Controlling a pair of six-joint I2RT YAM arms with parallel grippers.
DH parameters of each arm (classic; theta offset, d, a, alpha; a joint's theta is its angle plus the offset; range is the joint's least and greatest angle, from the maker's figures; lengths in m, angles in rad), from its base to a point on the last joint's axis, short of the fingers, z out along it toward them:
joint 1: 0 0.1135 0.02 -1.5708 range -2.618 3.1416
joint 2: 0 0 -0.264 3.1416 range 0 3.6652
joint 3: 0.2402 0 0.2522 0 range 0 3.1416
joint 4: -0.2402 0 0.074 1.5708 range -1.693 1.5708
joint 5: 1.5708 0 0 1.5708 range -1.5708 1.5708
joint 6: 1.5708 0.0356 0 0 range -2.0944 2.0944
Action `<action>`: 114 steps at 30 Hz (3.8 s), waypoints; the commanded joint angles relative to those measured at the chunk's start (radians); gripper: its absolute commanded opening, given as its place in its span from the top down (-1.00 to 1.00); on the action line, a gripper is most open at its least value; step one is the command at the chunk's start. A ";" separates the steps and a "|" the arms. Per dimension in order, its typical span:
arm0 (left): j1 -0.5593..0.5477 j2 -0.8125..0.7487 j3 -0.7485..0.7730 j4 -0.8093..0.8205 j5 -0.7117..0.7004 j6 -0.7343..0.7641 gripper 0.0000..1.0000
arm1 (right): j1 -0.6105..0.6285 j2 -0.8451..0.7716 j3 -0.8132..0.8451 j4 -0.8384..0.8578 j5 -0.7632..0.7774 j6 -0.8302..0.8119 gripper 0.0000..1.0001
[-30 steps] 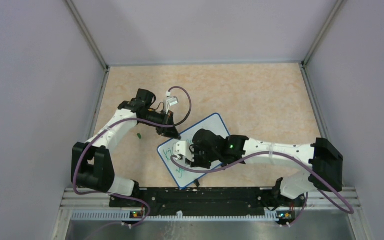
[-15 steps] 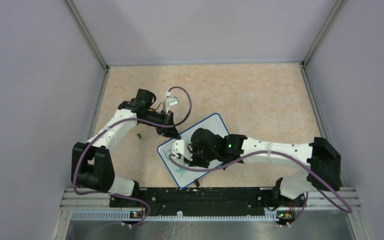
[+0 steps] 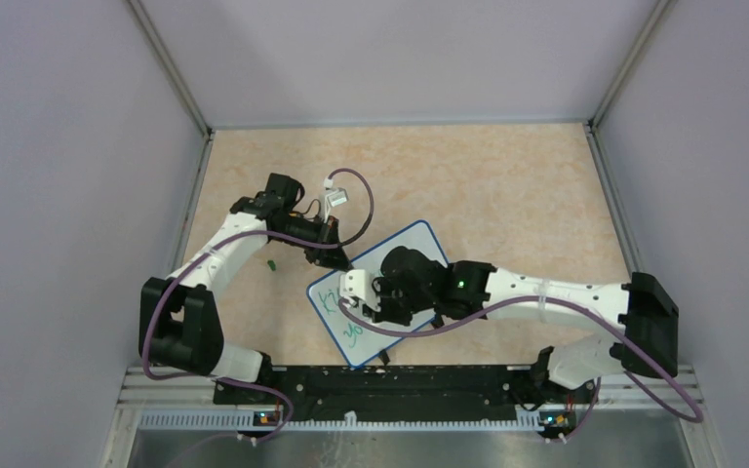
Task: Write a sentence on the whiteboard
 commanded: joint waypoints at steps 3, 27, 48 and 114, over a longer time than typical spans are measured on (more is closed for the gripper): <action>-0.026 0.026 -0.041 -0.001 -0.107 0.021 1.00 | -0.002 -0.037 -0.018 0.030 0.020 -0.021 1.00; -0.026 0.029 -0.041 0.001 -0.112 0.018 1.00 | -0.018 -0.012 -0.058 0.031 0.065 -0.019 1.00; -0.026 0.030 -0.041 0.000 -0.112 0.018 1.00 | -0.019 -0.026 -0.057 -0.017 0.044 -0.053 1.00; -0.026 0.029 -0.041 0.000 -0.113 0.016 1.00 | -0.041 -0.091 -0.018 -0.058 0.017 -0.051 1.00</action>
